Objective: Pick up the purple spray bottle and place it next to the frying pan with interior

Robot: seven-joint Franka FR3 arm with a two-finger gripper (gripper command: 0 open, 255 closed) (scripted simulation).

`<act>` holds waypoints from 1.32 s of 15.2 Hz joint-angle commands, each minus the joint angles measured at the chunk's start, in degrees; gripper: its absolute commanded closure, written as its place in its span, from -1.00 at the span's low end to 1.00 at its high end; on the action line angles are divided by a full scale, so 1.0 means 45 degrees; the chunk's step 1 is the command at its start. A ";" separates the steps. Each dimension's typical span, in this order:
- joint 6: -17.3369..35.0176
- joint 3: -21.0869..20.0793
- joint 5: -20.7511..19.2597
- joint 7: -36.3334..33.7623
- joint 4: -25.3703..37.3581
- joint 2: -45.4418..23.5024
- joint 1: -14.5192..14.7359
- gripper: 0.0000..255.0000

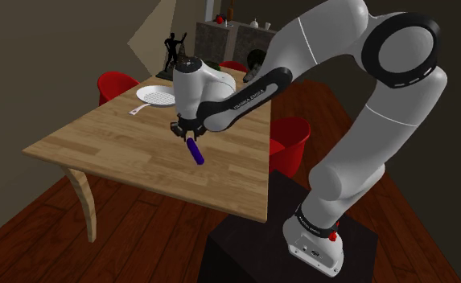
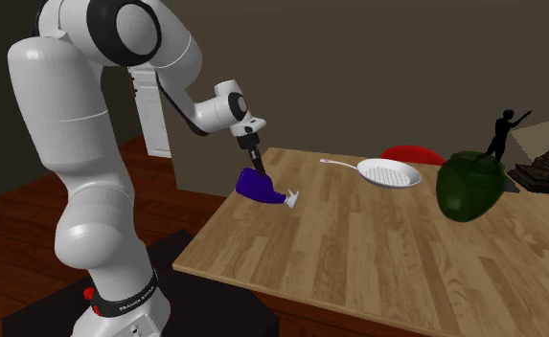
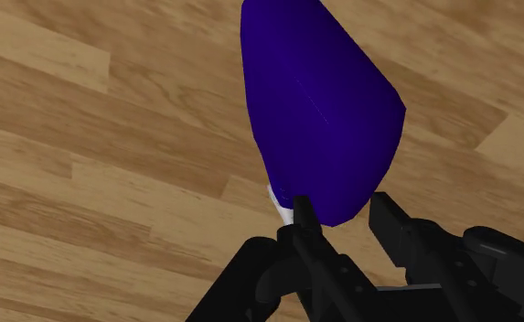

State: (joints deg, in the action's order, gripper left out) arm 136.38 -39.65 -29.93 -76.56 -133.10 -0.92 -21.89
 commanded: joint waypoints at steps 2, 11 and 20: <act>-0.0309 -0.0012 0.0626 0.0545 0.0076 0.0461 -0.0008 1.00; -0.1439 0.0125 0.2097 0.1930 0.0633 0.1603 0.0124 1.00; -0.2729 0.0363 0.3057 0.2963 0.1457 0.2430 0.0276 1.00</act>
State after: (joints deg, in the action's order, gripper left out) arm 124.86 -38.15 -16.66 -63.76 -127.03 9.58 -20.74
